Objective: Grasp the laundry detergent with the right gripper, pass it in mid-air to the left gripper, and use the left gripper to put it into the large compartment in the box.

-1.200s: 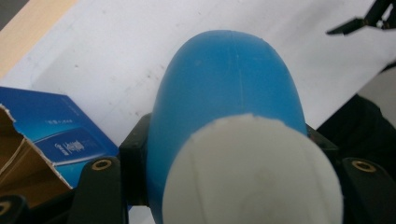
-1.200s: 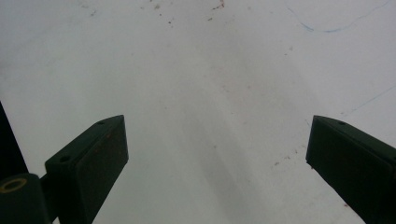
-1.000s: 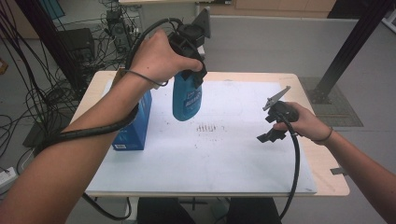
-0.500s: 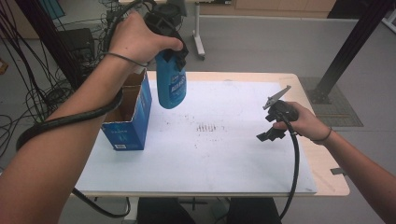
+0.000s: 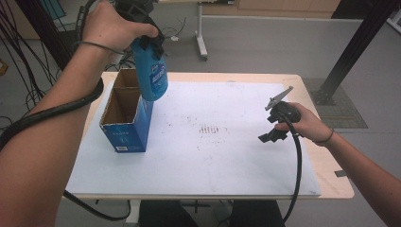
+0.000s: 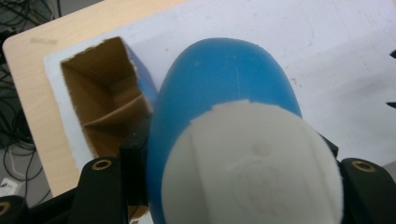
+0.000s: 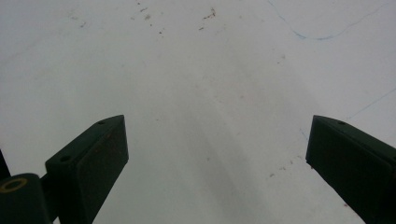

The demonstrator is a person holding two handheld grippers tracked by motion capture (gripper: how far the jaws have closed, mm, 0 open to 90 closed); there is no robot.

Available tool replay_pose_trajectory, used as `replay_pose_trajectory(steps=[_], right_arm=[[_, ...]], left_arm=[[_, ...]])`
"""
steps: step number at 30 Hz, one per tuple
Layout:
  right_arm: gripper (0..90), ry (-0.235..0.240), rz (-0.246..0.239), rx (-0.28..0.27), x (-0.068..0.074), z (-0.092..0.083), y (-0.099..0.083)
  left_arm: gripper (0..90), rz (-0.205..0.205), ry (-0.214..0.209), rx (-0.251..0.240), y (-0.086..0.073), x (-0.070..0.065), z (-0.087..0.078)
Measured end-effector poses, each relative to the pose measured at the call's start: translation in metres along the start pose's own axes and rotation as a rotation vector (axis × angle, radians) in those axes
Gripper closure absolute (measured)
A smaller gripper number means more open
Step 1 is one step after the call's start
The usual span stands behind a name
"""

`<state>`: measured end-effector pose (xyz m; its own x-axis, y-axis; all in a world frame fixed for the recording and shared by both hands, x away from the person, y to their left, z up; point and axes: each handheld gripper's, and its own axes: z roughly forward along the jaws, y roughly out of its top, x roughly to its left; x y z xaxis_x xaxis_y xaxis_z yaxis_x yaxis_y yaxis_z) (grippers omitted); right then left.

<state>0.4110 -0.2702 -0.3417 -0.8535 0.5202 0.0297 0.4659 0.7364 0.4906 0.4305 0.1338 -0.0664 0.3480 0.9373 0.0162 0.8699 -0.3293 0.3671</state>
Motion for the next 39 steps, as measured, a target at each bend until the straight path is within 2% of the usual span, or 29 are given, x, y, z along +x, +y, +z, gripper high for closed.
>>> replay_pose_trajectory(steps=[2, 5, 9, 13, 18, 22, 27, 39], right_arm=[[5.5, -0.002, -0.001, -0.005, -0.001, 0.000, 0.001], [5.5, -0.004, 0.000, -0.003, -0.002, 0.001, 0.001], [5.5, 0.002, 0.002, -0.005, -0.002, 0.003, 0.001], [5.6, 0.008, 0.004, -0.004, -0.003, 0.005, 0.002], [5.6, -0.008, 0.008, -0.014, -0.004, 0.004, 0.002], [5.6, 0.002, 0.005, -0.015, -0.004, 0.004, 0.002], [5.6, 0.000, -0.002, -0.015, -0.004, 0.004, 0.003], [5.6, 0.001, -0.003, -0.017, -0.003, 0.007, 0.005]], left_arm=[[37.7, -0.040, -0.006, -0.007, -0.001, 0.015, -0.001], [37.7, -0.055, -0.003, -0.008, -0.001, 0.021, -0.001], [37.7, -0.081, 0.042, -0.016, -0.002, 0.031, -0.003], [37.7, -0.126, 0.082, -0.025, -0.003, 0.043, -0.004], [37.7, -0.169, 0.093, -0.018, -0.006, 0.059, -0.003], [37.7, -0.199, 0.093, 0.001, -0.010, 0.073, 0.005], [37.7, -0.227, 0.098, 0.015, -0.015, 0.082, 0.013], [37.7, -0.231, 0.087, 0.057, -0.024, 0.086, 0.031]])
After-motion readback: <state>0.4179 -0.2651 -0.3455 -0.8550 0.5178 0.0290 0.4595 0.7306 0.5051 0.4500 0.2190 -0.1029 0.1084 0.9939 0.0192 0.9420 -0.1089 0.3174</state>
